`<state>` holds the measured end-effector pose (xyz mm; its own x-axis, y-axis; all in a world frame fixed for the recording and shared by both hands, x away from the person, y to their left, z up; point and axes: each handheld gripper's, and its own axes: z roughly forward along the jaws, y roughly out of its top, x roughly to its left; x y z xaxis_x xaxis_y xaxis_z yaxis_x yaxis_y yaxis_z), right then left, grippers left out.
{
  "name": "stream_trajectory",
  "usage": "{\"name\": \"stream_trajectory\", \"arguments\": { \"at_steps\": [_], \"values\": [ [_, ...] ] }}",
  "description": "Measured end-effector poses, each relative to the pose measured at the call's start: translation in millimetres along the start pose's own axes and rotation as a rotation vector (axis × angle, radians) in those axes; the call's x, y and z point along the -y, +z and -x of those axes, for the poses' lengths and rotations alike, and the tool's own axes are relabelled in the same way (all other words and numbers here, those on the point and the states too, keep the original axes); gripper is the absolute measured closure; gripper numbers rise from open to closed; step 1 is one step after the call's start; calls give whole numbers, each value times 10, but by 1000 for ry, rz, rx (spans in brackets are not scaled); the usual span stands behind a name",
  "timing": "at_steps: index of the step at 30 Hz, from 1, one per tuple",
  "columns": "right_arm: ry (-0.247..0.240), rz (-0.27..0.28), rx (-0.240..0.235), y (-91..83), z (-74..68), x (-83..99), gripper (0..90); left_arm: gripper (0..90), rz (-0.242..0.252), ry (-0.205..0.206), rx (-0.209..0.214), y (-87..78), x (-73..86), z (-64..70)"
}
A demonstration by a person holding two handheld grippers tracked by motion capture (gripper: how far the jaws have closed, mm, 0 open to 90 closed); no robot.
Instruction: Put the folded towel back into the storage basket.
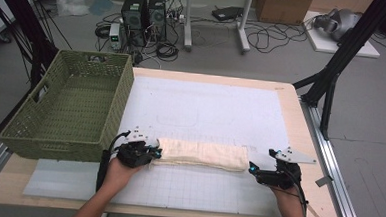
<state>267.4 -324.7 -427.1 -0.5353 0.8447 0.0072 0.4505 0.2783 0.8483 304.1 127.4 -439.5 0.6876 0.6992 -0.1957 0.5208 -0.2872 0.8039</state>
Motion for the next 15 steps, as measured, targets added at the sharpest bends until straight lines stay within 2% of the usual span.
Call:
{"name": "stream_trajectory", "arguments": {
  "at_steps": [7,10,11,12,13,15],
  "values": [
    [6,1,-23,44,-57,-28,117,829,28,-9,27,-35,-15,-17],
    [2,-7,-33,84,-115,-38,206,828,39,-18,35,-43,-15,-25],
    [2,-7,-33,84,-115,-38,206,828,39,-18,37,-46,-16,-27],
    [17,-14,-31,117,-140,-41,263,827,40,-20,36,-47,-16,-27],
    [17,-14,-31,117,-140,-41,263,827,39,-20,36,-47,-16,-27],
    [44,-14,-34,145,-157,-37,344,827,36,-21,33,-45,-13,-26]
  ]
}}
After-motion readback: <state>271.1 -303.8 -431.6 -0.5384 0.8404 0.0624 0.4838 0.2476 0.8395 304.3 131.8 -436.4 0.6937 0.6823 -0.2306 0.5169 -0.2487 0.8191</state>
